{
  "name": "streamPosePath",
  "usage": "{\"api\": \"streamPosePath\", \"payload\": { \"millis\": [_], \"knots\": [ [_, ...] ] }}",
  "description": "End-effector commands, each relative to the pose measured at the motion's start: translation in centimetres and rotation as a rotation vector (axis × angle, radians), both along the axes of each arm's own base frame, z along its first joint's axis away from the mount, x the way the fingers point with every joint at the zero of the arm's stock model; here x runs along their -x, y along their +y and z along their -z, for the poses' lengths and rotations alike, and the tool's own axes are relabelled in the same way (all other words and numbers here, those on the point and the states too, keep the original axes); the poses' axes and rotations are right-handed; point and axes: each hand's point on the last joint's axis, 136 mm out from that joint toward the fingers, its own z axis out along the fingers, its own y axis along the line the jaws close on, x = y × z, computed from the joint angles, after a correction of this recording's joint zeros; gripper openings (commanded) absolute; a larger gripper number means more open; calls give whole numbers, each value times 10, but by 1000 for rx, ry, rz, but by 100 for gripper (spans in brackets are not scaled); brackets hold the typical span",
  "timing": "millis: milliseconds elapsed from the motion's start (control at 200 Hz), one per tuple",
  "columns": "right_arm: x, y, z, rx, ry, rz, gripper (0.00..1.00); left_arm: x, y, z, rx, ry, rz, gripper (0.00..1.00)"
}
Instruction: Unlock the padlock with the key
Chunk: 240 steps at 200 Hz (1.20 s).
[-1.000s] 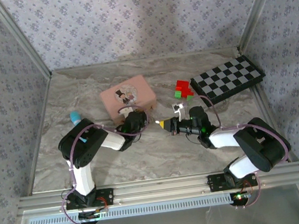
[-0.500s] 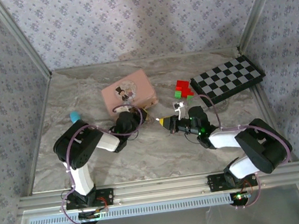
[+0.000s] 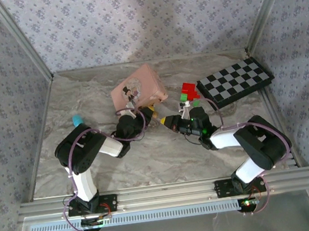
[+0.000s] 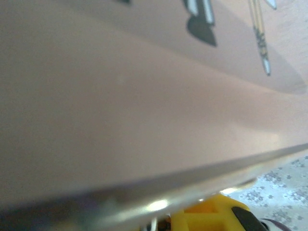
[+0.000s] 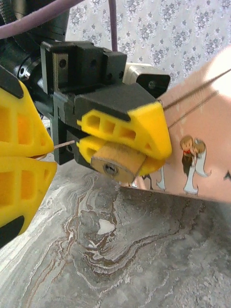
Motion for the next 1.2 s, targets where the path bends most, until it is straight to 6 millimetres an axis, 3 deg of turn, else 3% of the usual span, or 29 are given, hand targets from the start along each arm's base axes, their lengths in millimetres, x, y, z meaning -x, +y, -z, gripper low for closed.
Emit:
{"api": "streamPosePath", "payload": {
  "millis": [0, 275, 430, 635, 914, 1194],
  "knots": [
    [-9, -3, -7, -82, 8, 6, 0, 5, -3, -23, 126, 9, 51, 0],
    [-20, -1, -8, -229, -12, -46, 0, 5, -1, -21, 117, 29, 79, 0],
    [-19, 11, -13, -229, -35, -81, 0, 5, 1, -22, 91, 26, 77, 0],
    [-22, 6, -11, -221, -24, -61, 0, 4, 3, -20, 69, 27, 70, 0],
    [-24, 16, -8, -239, -8, -85, 0, 4, 0, -21, 72, 28, 77, 0],
    [-24, 22, -19, -261, -22, -128, 0, 4, -4, -23, 76, 24, 98, 0]
  ]
}}
